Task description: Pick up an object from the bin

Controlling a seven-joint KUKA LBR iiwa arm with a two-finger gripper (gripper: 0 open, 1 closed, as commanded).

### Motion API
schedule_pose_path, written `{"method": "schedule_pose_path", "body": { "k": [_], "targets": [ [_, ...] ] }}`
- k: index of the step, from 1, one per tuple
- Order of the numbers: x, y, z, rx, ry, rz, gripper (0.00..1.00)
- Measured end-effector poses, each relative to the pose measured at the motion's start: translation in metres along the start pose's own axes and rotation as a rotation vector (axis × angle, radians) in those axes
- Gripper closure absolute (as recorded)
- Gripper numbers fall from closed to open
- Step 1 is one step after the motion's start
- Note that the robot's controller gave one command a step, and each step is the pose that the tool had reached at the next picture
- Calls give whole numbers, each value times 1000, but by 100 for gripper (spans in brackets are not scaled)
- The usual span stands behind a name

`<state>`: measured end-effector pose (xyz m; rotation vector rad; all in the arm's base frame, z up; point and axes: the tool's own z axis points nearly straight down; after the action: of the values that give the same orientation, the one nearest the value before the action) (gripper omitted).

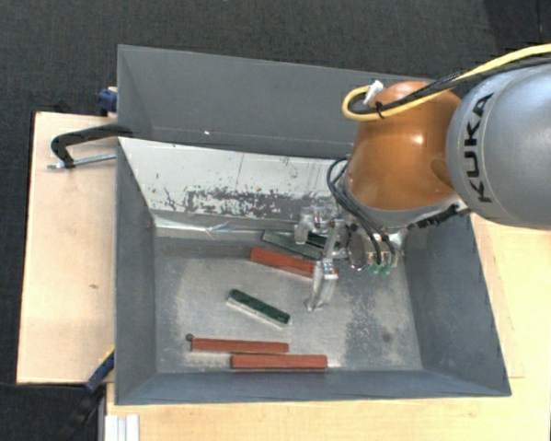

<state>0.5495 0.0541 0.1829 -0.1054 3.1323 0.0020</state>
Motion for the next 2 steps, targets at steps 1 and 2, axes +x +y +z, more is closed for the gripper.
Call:
{"method": "schedule_pose_path", "body": {
  "k": [1, 2],
  "targets": [
    [-4, 3, 76, 0, 2, 11, 0],
    [-56, 63, 105, -7, -17, 96, 100]
  ]
}}
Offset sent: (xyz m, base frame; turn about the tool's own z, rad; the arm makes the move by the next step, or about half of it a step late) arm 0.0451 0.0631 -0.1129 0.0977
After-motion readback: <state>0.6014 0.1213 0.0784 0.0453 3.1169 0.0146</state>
